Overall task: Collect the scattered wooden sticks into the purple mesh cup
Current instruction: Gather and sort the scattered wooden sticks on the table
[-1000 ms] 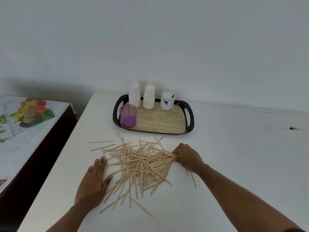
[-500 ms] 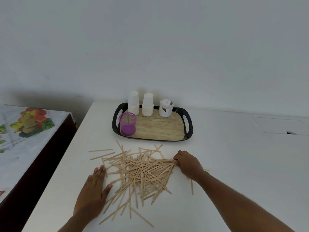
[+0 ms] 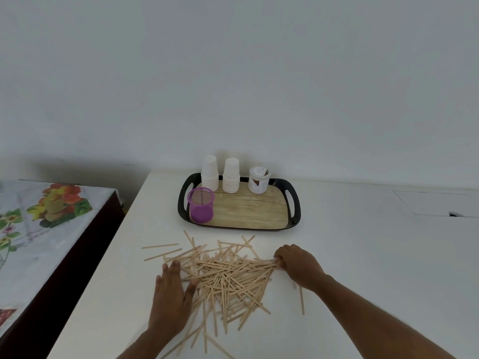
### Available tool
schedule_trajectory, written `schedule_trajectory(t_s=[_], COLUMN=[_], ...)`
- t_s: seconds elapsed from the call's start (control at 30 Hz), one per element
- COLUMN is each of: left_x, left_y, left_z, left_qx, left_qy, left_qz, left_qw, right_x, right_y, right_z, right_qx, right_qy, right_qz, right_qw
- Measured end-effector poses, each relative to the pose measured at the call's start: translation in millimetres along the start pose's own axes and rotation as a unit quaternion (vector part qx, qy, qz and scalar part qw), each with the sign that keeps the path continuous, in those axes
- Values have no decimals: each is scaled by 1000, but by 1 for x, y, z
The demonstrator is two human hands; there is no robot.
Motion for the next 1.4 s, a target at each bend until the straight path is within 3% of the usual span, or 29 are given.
schedule_trajectory(t_s=[0.13, 0.53, 0.87, 1.4], left_x=[-5, -12, -10, -65], left_y=[4, -1, -4, 14], left_z=[3, 8, 13, 12], left_qx=[10, 83, 99, 50], left_qy=[18, 78, 91, 7], left_qz=[24, 43, 45, 73], left_qw=[1000, 992, 990, 996], right_x=[5, 13, 8, -14], right_y=[-1, 2, 5, -5], right_z=[11, 9, 8, -27], right_qx=[56, -14, -11, -31], right_qy=[-13, -57, -83, 83], right_qz=[-21, -21, -44, -36], right_qw=[998, 998, 996, 995])
Point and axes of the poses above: each hand's wrist, its own y-axis towards the middle knuckle, its own z-axis out of the palm, x = y × z, the point moved 4 cm from there along y, towards the middle knuckle, and after that the axes turned 10 degrees about x, right-handed, at the moved point
